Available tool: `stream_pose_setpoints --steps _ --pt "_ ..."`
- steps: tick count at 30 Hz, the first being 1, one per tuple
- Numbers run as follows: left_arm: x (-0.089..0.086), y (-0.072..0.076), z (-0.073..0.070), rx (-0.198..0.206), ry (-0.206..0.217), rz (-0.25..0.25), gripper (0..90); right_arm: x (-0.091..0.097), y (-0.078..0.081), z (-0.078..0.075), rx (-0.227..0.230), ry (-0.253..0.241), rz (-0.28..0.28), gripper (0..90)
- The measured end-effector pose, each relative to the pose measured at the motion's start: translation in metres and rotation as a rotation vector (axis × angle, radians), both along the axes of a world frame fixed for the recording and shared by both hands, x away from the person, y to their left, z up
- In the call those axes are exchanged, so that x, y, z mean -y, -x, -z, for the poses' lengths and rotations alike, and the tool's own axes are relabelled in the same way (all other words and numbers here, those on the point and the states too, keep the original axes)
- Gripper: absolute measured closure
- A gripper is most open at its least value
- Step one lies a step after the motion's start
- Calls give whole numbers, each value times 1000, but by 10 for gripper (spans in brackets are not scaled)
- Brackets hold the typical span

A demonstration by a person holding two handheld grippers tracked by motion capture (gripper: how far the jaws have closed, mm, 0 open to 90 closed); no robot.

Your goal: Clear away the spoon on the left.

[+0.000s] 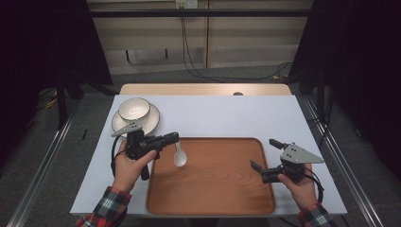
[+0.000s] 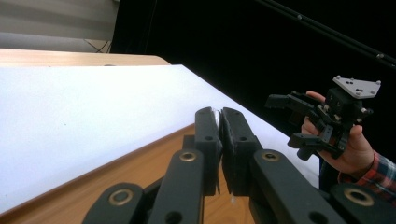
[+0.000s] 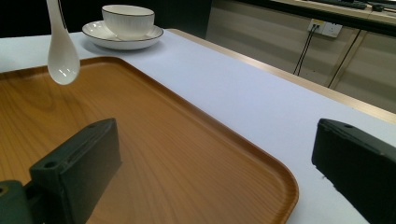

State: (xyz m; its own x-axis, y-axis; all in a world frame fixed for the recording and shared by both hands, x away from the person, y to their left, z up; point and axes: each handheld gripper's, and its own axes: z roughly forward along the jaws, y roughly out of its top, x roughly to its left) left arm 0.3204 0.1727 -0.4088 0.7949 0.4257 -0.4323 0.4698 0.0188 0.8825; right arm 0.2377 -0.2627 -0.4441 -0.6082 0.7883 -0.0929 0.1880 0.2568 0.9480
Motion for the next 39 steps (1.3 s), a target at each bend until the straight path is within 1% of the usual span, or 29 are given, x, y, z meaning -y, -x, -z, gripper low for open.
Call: stream_pose_setpoints --steps 3,6,8,10,11,14,16,18,21,25,27,30,32,35,39 --pt "1 2 2 -4 -3 3 858 0 0 0 0 -2 -3 10" --pt "1 4 4 -13 3 15 857 0 0 0 -3 -2 -9 10" --pt "2 6 5 -21 -2 17 857 0 -1 0 1 -1 -7 10" --pt "2 7 6 -24 3 17 857 0 0 0 1 1 -9 10" --pt "2 8 7 -29 -1 26 857 0 0 0 0 3 -9 10" --pt "3 11 8 -28 -1 29 857 0 0 0 -3 2 -8 10" --pt "4 12 8 -34 6 38 857 0 0 0 -4 2 -7 10" --pt "5 14 9 -36 0 44 857 0 0 0 -2 2 -7 10" --pt "8 16 12 -49 -2 58 857 0 0 0 -2 2 -10 10" --pt "10 17 15 -61 -7 58 857 0 0 0 -2 3 -10 10" --pt "11 18 16 -64 0 65 857 0 0 0 3 2 -10 10" --pt "11 19 17 -68 -1 65 857 0 0 0 0 2 -7 10" --pt "11 19 17 -71 5 70 857 0 0 0 6 6 -8 10" --pt "10 20 19 -84 18 78 857 -1 0 0 2 4 -8 10" --pt "9 21 20 -90 17 73 857 0 0 0 6 9 -8 10"
